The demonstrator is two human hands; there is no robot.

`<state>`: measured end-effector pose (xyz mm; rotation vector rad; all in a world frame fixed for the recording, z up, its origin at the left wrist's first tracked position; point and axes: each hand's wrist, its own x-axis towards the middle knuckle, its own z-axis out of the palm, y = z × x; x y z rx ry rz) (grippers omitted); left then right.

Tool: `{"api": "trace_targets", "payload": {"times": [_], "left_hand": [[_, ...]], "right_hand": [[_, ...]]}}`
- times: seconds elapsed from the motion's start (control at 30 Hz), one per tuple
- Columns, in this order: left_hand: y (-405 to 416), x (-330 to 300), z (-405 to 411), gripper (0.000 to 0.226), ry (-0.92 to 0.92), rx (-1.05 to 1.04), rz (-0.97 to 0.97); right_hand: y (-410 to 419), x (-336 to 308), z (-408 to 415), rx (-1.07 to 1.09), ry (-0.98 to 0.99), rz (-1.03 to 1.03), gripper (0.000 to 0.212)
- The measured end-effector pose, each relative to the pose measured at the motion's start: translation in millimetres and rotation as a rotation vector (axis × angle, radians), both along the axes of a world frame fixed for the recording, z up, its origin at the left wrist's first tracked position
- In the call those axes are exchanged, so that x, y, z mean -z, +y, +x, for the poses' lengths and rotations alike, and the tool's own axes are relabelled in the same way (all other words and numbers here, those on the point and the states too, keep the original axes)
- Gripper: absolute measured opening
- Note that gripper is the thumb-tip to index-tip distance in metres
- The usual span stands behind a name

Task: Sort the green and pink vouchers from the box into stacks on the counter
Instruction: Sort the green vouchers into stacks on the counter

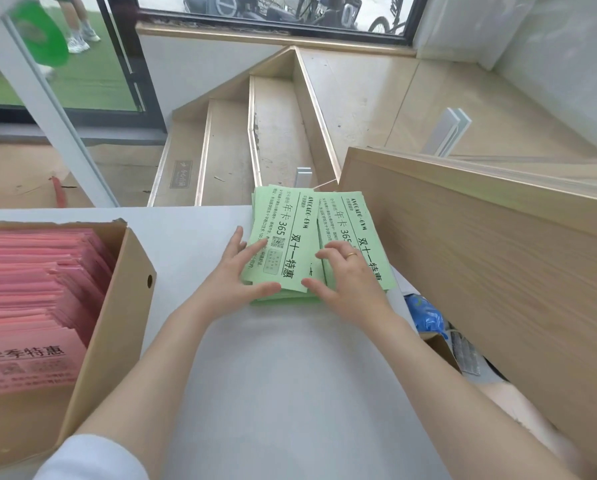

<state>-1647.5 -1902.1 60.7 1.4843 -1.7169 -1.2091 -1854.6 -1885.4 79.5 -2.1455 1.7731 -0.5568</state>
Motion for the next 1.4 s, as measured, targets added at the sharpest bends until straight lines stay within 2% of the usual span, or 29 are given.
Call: {"api": "trace_targets", "payload": {"times": [0.07, 0.13, 0.23, 0.33, 0.43, 0.6, 0.73, 0.87, 1.1, 1.27, 1.4], "left_hand": [[1.3, 0.6, -0.7, 0.099, 0.002, -0.012, 0.015], [3.7, 3.9, -6.8, 0.108, 0.007, -0.029, 0.007], [10.3, 12.2, -18.8, 0.107, -0.037, -0.041, -0.039], [19.0, 18.2, -28.0, 0.100, -0.040, -0.118, -0.093], [23.6, 18.5, -37.3, 0.096, -0.061, -0.200, -0.127], [14.7, 12.2, -43.1, 0.087, -0.180, -0.267, -0.230], [7.3, 7.3, -35.5, 0.107, -0.196, -0.168, -0.155], [5.8, 8.3, -30.3, 0.104, -0.212, -0.111, -0.126], [8.4, 10.4, -32.6, 0.098, -0.191, -0.107, -0.120], [11.0, 13.4, -34.6, 0.105, -0.146, -0.097, -0.127], [15.1, 16.9, -37.7, 0.111, -0.122, -0.133, -0.089]], "right_hand": [[-11.9, -7.4, -0.4, -0.014, -0.012, -0.005, 0.046], [-31.7, -15.2, 0.8, -0.045, -0.042, 0.029, 0.042], [-73.0, -22.8, 7.0, -0.070, -0.038, 0.138, 0.049], [-113.5, -24.2, 12.3, -0.006, -0.004, 0.250, 0.058], [-141.1, -19.2, 12.2, -0.039, 0.046, 0.317, 0.061], [-166.9, -9.0, 12.9, -0.077, 0.063, 0.272, 0.058], [-178.5, -6.3, 11.2, -0.085, 0.006, 0.251, 0.059], [-185.8, -6.8, 9.7, -0.162, -0.026, 0.272, 0.064], [-188.0, -12.6, 9.9, -0.161, -0.044, 0.211, 0.035], [-184.9, -10.1, 9.1, -0.194, -0.007, 0.291, 0.049], [-187.9, -11.4, 13.6, -0.197, 0.023, 0.316, 0.045]]}}
